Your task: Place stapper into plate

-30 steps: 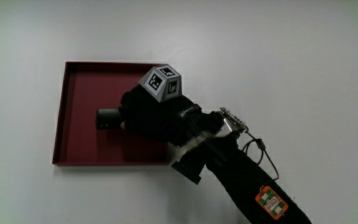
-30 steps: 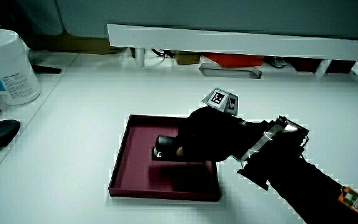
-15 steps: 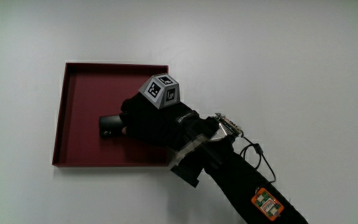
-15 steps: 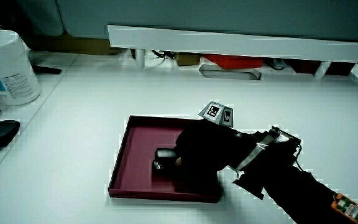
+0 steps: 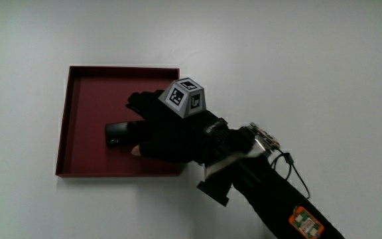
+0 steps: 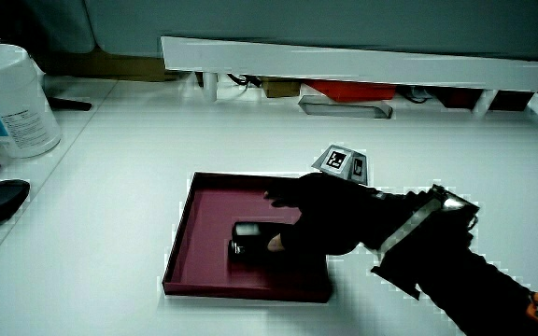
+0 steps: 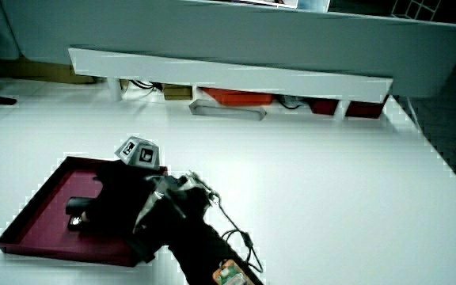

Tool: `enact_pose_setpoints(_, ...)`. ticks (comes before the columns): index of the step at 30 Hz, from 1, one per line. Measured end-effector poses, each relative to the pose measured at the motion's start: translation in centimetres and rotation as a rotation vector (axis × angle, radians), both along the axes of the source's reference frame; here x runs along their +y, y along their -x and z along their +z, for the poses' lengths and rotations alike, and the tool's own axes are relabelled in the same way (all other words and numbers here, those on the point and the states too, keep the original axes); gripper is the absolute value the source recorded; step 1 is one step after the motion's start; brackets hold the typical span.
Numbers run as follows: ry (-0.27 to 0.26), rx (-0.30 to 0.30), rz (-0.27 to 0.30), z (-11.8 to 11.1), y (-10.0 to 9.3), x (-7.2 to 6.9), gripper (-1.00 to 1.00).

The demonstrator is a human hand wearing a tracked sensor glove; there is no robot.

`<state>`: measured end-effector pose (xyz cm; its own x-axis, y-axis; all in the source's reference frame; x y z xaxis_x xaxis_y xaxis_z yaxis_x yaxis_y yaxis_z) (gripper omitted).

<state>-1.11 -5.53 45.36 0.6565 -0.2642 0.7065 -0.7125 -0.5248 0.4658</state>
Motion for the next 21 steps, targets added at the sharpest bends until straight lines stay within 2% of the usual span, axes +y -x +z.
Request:
enact_pose_setpoints(1,0.003,-0.013,0.002,-0.7,-0.4,0.1,-0.80)
enact_pose_setpoints(4,0.033,0.006,-0.045,-2.6,-1.7,0.6,-1.00)
enact_pose_setpoints(7,0.062,0.013,-0.078,-5.0,-3.0,1.2,-1.00)
enact_pose_setpoints(13,0.035,0.023,-0.096,-8.7,-5.8,2.5,-1.00)
enact_pose_setpoints(16,-0.071,0.033,-0.077,-10.5,-7.1,3.1,-1.00)
enact_pose_setpoints(17,-0.069,0.044,-0.081,-11.0,-7.5,3.3,-1.00)
enact_pose_setpoints(21,-0.132,0.032,-0.078,-12.8,-8.9,4.4,-1.00)
